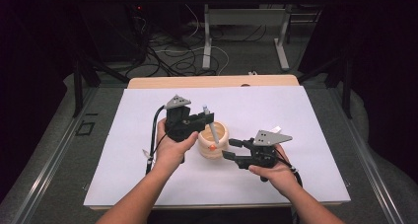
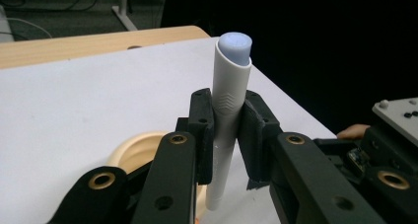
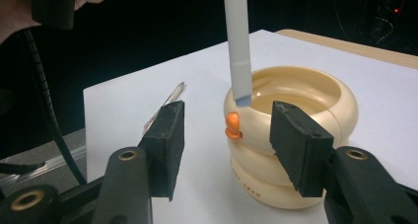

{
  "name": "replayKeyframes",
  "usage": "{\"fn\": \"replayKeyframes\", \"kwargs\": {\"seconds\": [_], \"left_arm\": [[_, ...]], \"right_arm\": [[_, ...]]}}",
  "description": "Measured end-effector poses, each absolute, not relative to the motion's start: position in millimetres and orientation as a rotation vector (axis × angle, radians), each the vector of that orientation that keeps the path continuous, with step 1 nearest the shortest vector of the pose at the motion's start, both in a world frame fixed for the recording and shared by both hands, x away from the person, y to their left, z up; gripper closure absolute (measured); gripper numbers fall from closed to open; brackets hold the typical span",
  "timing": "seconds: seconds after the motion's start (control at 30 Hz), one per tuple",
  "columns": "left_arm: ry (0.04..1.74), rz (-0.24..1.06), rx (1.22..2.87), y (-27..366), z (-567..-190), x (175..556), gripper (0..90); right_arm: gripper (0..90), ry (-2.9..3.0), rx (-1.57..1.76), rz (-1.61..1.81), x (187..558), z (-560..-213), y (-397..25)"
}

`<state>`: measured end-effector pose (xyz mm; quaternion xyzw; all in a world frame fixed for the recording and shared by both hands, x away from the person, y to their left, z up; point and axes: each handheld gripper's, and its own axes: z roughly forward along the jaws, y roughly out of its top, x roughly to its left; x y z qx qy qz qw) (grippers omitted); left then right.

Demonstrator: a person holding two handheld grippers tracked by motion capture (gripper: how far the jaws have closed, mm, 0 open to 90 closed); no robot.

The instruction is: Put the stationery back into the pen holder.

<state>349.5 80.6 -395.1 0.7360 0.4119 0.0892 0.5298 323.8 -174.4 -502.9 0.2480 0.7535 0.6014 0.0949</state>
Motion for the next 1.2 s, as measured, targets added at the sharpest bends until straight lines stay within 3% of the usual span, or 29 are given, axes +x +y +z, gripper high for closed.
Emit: {"fn": "replayKeyframes", "kwargs": {"seconds": [0.27, 0.53, 0.7, 1.2], "left_arm": [[1.0, 0.231, 1.774, 75, -393, 363, 77.6], [1.039, 0.238, 1.815, 68, -401, 373, 77.5], [1.073, 0.237, 1.845, 68, -406, 378, 77.6], [1.189, 0.196, 1.922, 72, -426, 393, 77.7]], "right_arm": [[44.1, 2.225, 0.778, 1.763, 325, -505, -177], [27.2, 2.242, 0.882, 1.7, 328, -505, -178], [22.7, 2.238, 0.924, 1.682, 331, -505, -181], [19.2, 2.279, 0.954, 1.646, 332, -507, -179]]}}
